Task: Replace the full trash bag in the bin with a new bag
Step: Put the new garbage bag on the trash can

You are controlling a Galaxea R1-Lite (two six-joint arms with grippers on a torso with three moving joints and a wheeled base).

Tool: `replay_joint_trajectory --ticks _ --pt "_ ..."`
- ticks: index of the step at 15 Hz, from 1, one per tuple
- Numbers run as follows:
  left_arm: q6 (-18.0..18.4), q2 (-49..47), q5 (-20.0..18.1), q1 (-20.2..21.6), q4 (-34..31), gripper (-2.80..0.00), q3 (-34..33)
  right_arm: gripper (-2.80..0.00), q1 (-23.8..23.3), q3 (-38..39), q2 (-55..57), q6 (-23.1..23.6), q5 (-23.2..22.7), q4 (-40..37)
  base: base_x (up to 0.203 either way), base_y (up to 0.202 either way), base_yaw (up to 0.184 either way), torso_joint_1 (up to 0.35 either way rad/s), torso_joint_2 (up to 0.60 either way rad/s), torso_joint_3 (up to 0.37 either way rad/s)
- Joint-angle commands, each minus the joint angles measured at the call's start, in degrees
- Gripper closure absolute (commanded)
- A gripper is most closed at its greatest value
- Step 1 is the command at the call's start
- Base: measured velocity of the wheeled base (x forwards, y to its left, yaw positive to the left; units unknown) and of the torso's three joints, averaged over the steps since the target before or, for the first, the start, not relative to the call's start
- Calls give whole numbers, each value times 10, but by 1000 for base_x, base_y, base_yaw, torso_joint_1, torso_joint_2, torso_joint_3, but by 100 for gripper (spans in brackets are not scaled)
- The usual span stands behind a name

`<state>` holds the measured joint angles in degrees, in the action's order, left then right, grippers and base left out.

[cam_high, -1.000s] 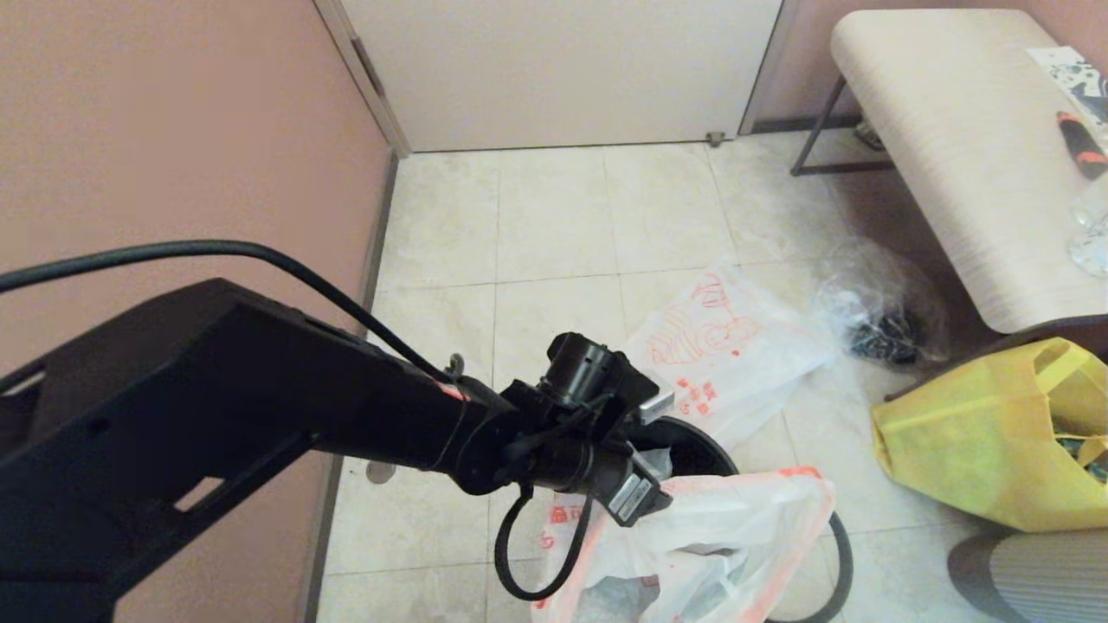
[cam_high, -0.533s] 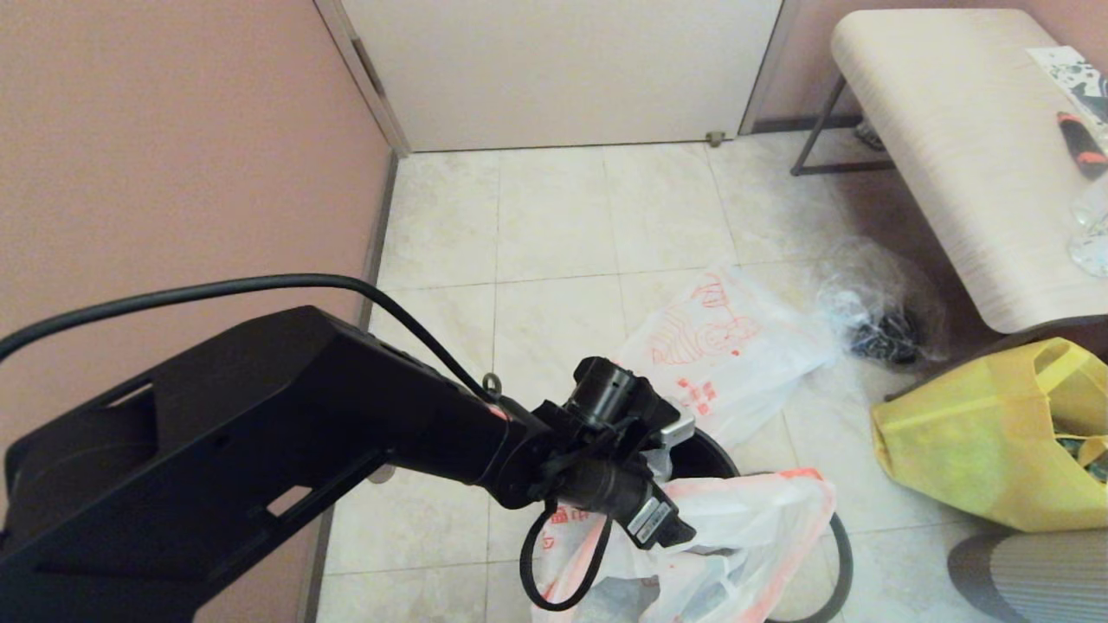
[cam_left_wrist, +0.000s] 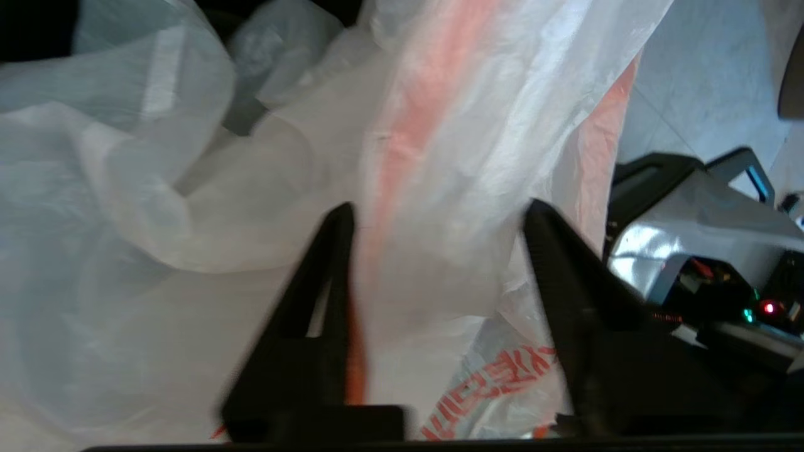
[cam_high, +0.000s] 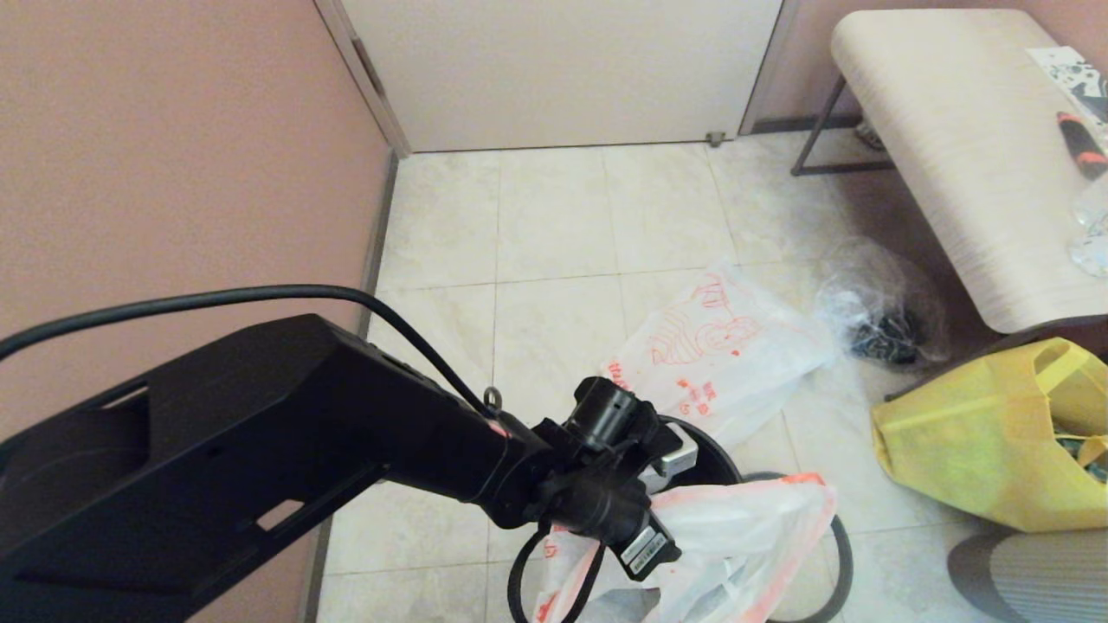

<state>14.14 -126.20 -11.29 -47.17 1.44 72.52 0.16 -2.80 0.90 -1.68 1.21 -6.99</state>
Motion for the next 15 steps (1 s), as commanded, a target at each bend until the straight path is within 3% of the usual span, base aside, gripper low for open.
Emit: replay_joint_trajectory --ticks 1,2,5,8,13,15 --pt "-1 2 0 1 1 0 5 0 1 0 2 0 0 0 0 0 0 0 0 0" --pt "-6 3 -1 1 3 0 10 0 0 0 2 0 0 0 0 0 0 0 0 0" --pt "-65 15 0 0 44 0 14 0 0 -2 2 -1 0 0 0 0 0 0 0 0" --pt "-82 54 1 11 57 0 2 0 0 -77 23 -15 -14 -30 0 0 0 0 0 0" --pt "-102 90 1 39 58 0 -7 0 1 -193 205 -20 -57 -83 0 0 0 0 0 0" --pt "-120 100 1 44 60 0 -1 0 2 -216 305 5 -61 -106 0 0 0 0 0 0"
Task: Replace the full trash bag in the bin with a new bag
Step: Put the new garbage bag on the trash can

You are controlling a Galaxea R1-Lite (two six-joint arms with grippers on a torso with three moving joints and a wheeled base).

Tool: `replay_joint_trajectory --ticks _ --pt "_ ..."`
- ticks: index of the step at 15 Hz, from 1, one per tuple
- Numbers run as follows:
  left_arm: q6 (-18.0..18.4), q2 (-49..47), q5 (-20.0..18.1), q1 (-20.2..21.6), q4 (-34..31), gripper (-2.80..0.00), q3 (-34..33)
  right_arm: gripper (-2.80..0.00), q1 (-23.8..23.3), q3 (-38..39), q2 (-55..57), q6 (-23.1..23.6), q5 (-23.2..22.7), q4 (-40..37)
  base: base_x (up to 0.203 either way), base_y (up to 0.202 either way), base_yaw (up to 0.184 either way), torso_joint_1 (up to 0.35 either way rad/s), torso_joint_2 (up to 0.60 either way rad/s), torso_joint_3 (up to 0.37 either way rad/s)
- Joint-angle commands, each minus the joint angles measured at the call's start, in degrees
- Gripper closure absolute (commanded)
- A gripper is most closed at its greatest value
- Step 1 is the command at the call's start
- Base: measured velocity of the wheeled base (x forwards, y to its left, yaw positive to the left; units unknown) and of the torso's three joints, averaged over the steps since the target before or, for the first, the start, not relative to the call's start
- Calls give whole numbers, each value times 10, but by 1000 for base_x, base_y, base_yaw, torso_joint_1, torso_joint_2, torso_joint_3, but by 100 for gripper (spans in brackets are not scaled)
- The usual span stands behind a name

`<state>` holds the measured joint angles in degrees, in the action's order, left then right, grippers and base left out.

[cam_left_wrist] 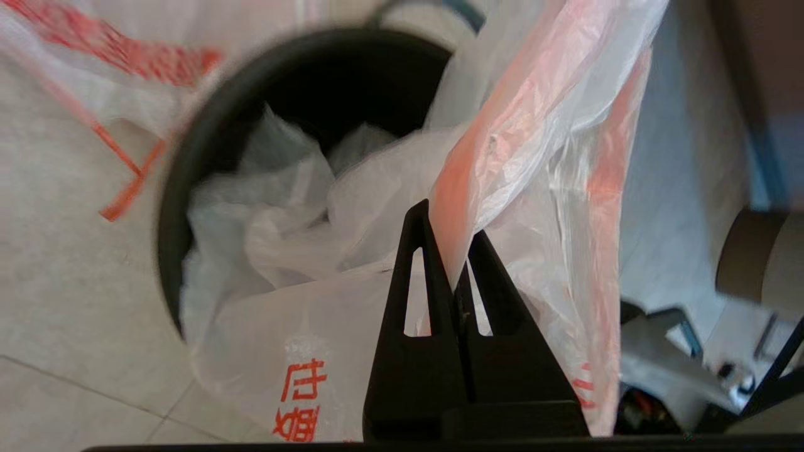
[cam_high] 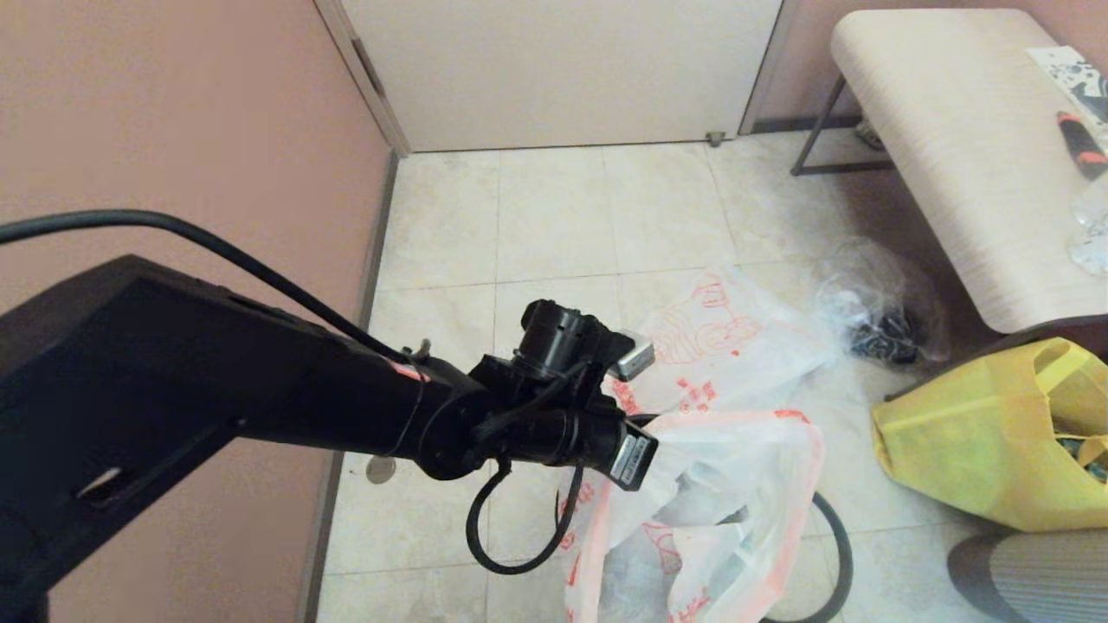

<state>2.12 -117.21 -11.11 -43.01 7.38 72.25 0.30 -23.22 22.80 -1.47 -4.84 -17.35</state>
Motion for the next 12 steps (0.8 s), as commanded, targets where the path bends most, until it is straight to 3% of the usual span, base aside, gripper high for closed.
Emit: replay_joint_trajectory --ticks 1,5,6,7,12 --pt "-2 13 -1 8 1 0 5 0 1 -18 135 19 -1 -10 0 0 0 0 0 0" --pt "-15 14 -1 16 2 0 11 0 11 -41 377 68 -11 29 0 0 0 0 0 0" --pt "-16 15 -1 16 1 0 10 -203 22 -43 439 70 -14 62 0 0 0 0 0 0" --pt "-16 16 -1 16 2 0 9 -280 40 -42 492 67 -16 107 0 0 0 0 0 0" --pt "-15 38 3 18 1 0 0 -280 148 -37 712 2 21 359 0 0 0 0 0 0"
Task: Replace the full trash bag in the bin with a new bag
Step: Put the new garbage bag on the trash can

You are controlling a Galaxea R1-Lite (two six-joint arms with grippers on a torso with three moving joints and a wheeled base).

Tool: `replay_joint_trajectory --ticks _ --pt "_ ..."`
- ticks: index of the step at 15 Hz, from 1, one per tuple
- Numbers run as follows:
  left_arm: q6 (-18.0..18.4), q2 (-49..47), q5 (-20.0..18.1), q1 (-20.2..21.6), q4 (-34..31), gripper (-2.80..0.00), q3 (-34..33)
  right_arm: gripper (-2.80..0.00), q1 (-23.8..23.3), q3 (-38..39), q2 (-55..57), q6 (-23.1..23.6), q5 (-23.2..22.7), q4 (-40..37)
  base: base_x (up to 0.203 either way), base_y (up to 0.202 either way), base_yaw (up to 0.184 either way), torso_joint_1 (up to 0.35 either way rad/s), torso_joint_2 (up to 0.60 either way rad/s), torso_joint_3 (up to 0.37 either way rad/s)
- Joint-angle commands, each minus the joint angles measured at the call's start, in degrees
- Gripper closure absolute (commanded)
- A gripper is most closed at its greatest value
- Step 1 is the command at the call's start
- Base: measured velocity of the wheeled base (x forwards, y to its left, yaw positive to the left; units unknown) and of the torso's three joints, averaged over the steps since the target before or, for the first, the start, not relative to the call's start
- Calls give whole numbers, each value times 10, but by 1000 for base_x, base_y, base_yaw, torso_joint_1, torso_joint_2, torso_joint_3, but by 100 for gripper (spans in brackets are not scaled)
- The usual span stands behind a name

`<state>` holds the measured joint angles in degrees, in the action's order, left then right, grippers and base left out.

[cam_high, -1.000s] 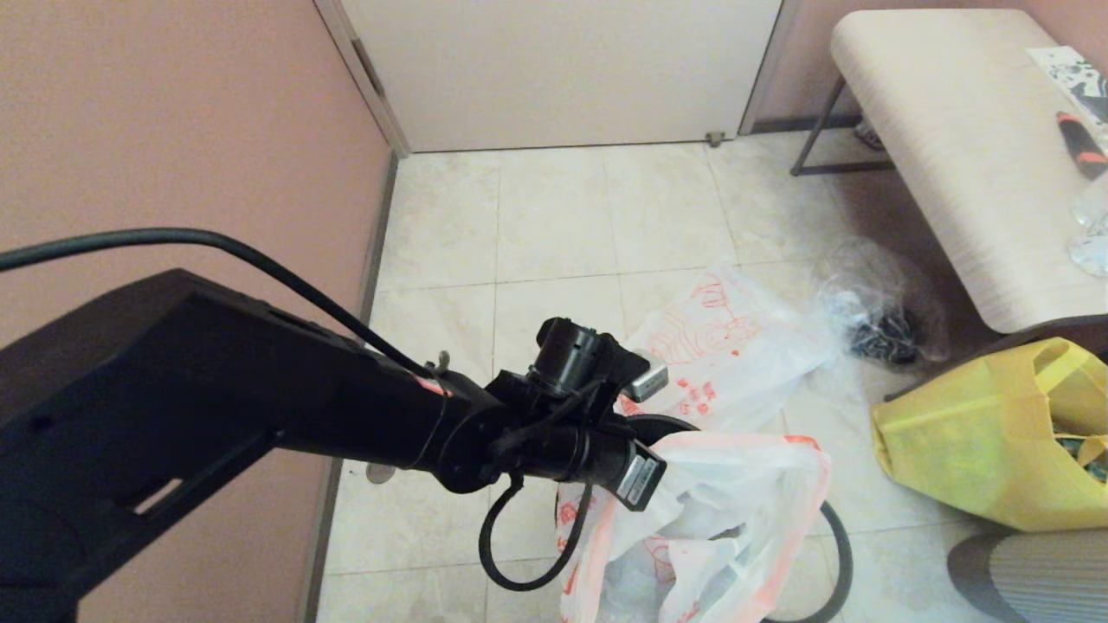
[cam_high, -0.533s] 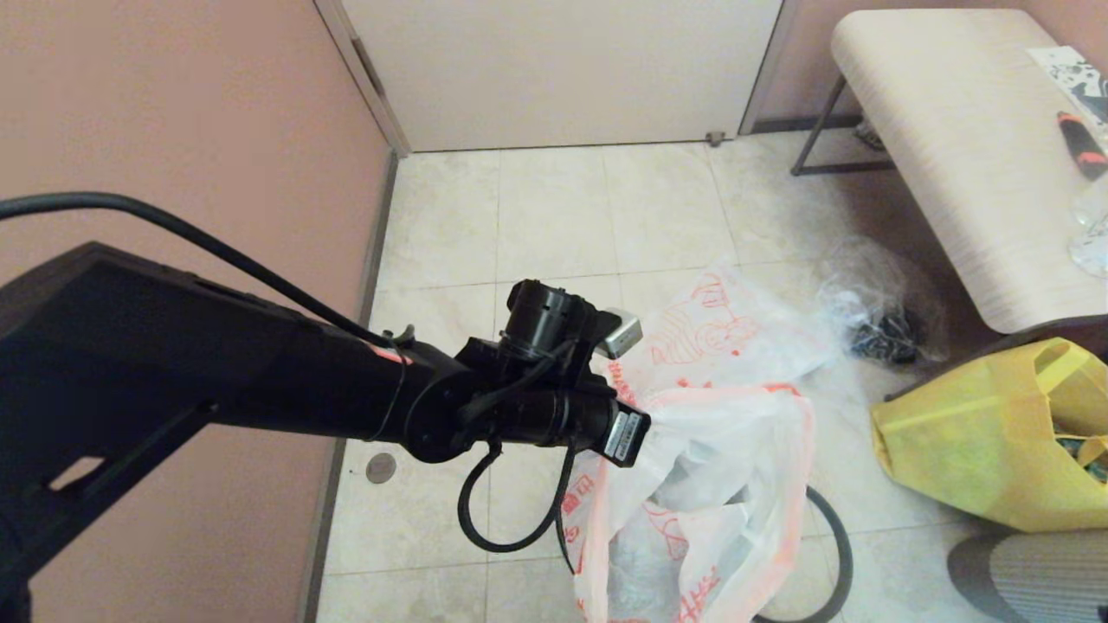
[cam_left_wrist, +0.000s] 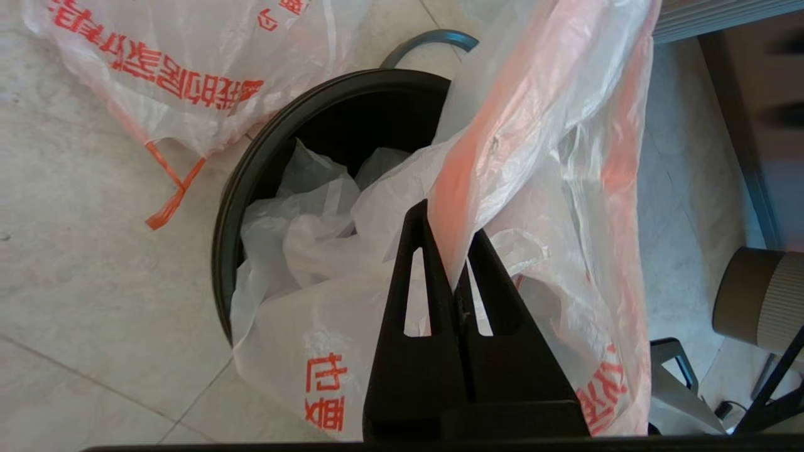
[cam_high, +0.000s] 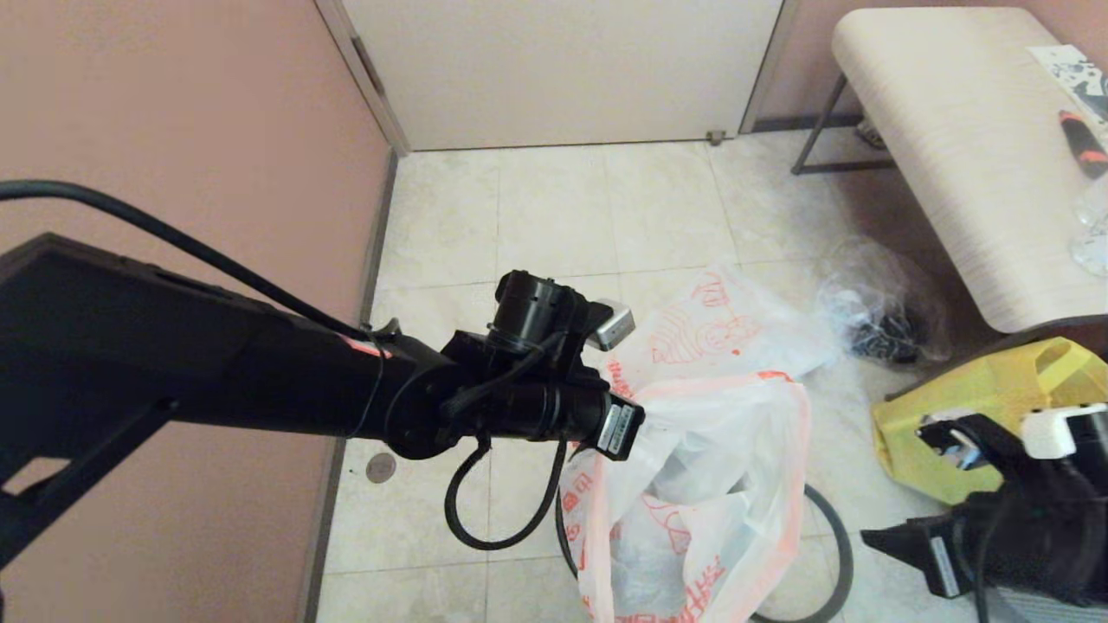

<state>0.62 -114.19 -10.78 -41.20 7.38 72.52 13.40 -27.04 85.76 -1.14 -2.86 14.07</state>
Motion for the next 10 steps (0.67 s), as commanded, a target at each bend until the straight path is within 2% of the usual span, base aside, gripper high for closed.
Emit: replay_joint_trajectory --ticks 1,6,8,9,10 --pt "1 10 0 6 0 0 -6 -280 34 2 110 -8 13 96 0 0 0 0 0 0" --pt "2 23 -3 27 2 0 -28 -280 89 -18 181 -41 28 203 0 0 0 0 0 0" --pt "2 33 -4 37 4 0 -42 -280 101 -36 227 -44 54 243 0 0 0 0 0 0" --pt "3 38 -4 42 7 0 -45 -97 103 -49 248 -43 64 265 0 0 0 0 0 0" --pt "4 44 -4 49 9 0 -51 0 104 -66 263 -40 69 281 0 0 0 0 0 0"
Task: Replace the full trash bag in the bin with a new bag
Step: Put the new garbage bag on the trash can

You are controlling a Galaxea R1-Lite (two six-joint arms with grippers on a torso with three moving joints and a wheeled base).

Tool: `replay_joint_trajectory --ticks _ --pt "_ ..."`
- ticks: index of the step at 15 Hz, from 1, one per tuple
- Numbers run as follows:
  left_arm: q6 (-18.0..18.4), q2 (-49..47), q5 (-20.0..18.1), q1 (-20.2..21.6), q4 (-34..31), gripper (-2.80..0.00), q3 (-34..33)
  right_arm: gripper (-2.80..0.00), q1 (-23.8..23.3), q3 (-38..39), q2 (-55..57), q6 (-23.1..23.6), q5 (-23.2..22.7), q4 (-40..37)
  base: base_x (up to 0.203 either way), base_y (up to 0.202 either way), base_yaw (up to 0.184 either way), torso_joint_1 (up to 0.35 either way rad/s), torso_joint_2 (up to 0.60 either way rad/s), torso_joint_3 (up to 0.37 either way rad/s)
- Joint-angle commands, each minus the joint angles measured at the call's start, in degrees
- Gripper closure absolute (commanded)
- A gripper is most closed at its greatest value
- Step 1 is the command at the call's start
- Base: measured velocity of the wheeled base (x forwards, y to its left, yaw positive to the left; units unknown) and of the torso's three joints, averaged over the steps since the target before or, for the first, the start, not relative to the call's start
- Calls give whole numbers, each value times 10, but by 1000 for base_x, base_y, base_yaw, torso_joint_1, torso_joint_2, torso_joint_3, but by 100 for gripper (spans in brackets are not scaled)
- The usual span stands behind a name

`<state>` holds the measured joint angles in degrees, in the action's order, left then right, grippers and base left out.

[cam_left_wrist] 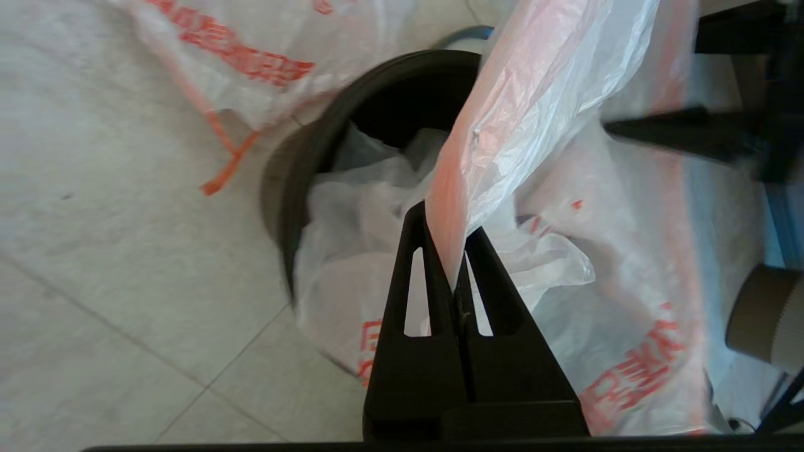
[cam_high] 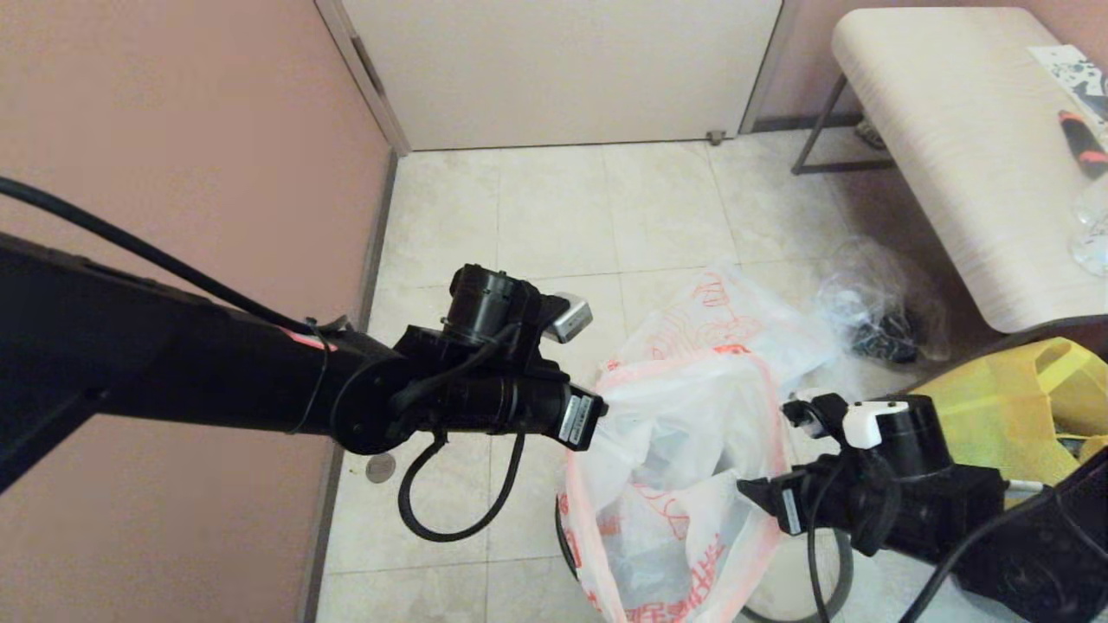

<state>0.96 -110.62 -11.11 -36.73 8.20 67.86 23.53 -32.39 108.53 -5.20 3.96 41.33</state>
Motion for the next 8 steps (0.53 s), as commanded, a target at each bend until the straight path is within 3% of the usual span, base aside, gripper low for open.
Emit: replay_joint_trajectory --ticks 1,8 --pt "0 13 -1 11 0 0 -6 0 4 -26 42 3 2 14 0 0 0 0 0 0" --pt "-18 27 3 24 2 0 -17 0 31 -56 17 -8 4 9 0 0 0 0 0 0"
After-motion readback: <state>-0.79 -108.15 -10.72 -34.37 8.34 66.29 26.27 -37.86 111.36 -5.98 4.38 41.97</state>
